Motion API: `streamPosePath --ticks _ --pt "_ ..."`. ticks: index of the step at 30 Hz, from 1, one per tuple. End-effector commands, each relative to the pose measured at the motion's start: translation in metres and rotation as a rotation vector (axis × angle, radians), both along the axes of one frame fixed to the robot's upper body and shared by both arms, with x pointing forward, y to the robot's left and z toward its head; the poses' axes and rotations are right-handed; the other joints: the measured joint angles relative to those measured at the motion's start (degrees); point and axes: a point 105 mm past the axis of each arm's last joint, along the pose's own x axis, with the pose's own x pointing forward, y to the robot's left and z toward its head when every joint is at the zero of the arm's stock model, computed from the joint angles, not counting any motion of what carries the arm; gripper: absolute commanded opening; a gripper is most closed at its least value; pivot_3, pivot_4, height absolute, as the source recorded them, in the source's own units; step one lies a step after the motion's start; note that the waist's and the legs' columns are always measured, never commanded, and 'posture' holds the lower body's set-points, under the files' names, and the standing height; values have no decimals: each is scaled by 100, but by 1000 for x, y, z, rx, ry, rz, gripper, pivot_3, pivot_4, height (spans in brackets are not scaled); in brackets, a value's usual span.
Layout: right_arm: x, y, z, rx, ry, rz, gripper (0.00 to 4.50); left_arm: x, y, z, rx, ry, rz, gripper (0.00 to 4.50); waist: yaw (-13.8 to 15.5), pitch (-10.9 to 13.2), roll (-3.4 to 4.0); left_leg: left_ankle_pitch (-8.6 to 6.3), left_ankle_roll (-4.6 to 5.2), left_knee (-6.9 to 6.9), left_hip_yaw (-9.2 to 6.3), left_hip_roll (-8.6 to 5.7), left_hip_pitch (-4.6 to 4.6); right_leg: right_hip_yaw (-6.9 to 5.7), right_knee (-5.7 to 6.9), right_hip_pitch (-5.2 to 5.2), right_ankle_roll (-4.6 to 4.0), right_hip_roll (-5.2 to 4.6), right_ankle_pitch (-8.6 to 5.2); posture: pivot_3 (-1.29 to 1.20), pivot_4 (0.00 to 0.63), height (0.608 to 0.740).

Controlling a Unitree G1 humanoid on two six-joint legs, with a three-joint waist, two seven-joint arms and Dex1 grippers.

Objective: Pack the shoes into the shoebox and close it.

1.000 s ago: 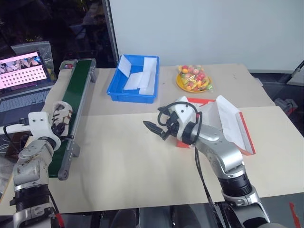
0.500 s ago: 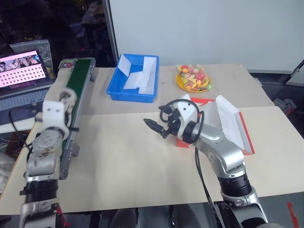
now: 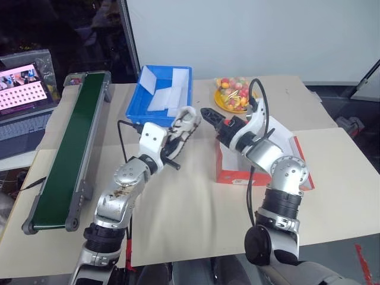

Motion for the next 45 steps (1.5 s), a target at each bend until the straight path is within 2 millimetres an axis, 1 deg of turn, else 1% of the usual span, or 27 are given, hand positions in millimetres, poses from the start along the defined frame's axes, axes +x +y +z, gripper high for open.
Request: streamPosePath --ticks 1,3,5,7,10,12,14,18,20,24,26,28,30,32,36,38,40,45 --pt "-6 19 9 2 -8 74 4500 -6 -25 21 -2 -77 -117 66 -5 -1 3 0 0 0 2 1 6 0 1 5 0 2 0 0 150 740" --pt "-7 24 7 1 7 86 4500 -6 -30 23 -1 -81 -140 66 -2 -1 3 0 1 0 2 4 14 0 1 14 0 5 0 0 150 740" --pt "-7 26 10 30 14 86 4500 -7 -35 23 5 -81 -170 66 4 -1 4 0 1 0 2 4 13 0 0 15 0 6 0 0 150 740" --pt "-6 28 17 73 7 91 4500 -7 -38 19 20 -74 -188 66 3 -1 4 0 1 1 2 4 13 0 -3 17 0 6 0 0 150 740" --pt "-7 32 28 123 -10 107 4500 -5 -38 15 22 -50 -191 66 2 -1 4 0 1 1 1 4 12 0 -4 16 0 6 0 0 150 740" --pt "-8 32 37 195 -17 113 4500 -2 -36 11 22 -31 -184 66 3 -1 4 0 1 1 2 5 12 0 -4 16 0 6 0 0 150 740" --pt "-11 32 48 245 -37 131 4500 -1 -35 9 23 -27 -178 66 3 1 6 0 1 1 1 5 12 0 -4 16 0 6 0 0 150 740" --pt "-18 36 60 317 -49 177 4500 2 -33 6 26 -20 -168 66 2 1 7 0 2 1 1 6 12 0 -4 17 0 7 0 0 150 740" --pt "-22 41 64 322 -56 206 4500 4 -33 8 19 -24 -166 66 3 1 7 0 2 1 1 7 12 0 -4 16 0 7 0 0 150 740" --pt "-28 52 55 237 -47 232 4500 7 -32 13 15 -38 -158 66 2 1 8 0 2 1 2 7 12 0 -4 17 0 8 0 0 150 740" --pt "-30 60 42 146 -31 248 4500 8 -32 16 8 -45 -154 66 -6 1 8 0 2 1 2 7 12 0 -4 17 0 9 0 0 150 740" --pt "-30 64 32 114 -11 247 4500 9 -32 17 5 -49 -151 66 2 0 9 -1 3 1 2 8 12 0 -4 17 0 10 0 0 150 740" --pt "-27 63 24 87 6 225 4500 9 -32 18 1 -52 -151 66 7 0 8 -1 3 1 2 8 11 0 -5 16 0 10 0 0 150 740" --pt "-21 58 9 7 27 181 4500 9 -32 19 -4 -53 -149 66 7 0 8 -1 3 2 2 8 10 0 -6 17 0 9 0 0 150 740" --pt "-16 51 2 -15 29 160 4500 10 -31 17 3 -50 -143 66 8 1 9 -1 3 2 2 8 10 0 -5 16 0 10 0 0 150 740" --pt "-11 46 -6 -42 48 132 4500 10 -29 18 0 -51 -140 66 6 1 9 -1 3 2 2 8 11 0 -5 17 0 9 0 0 150 740" --pt "-8 43 -4 -20 47 118 4500 10 -27 19 3 -54 -134 66 3 1 9 -1 3 2 2 8 11 0 -5 17 0 10 0 0 150 740" --pt "-6 41 13 68 1 107 4500 11 -25 18 7 -53 -124 66 5 1 9 -1 3 2 1 9 11 0 -5 16 0 11 0 0 150 740"
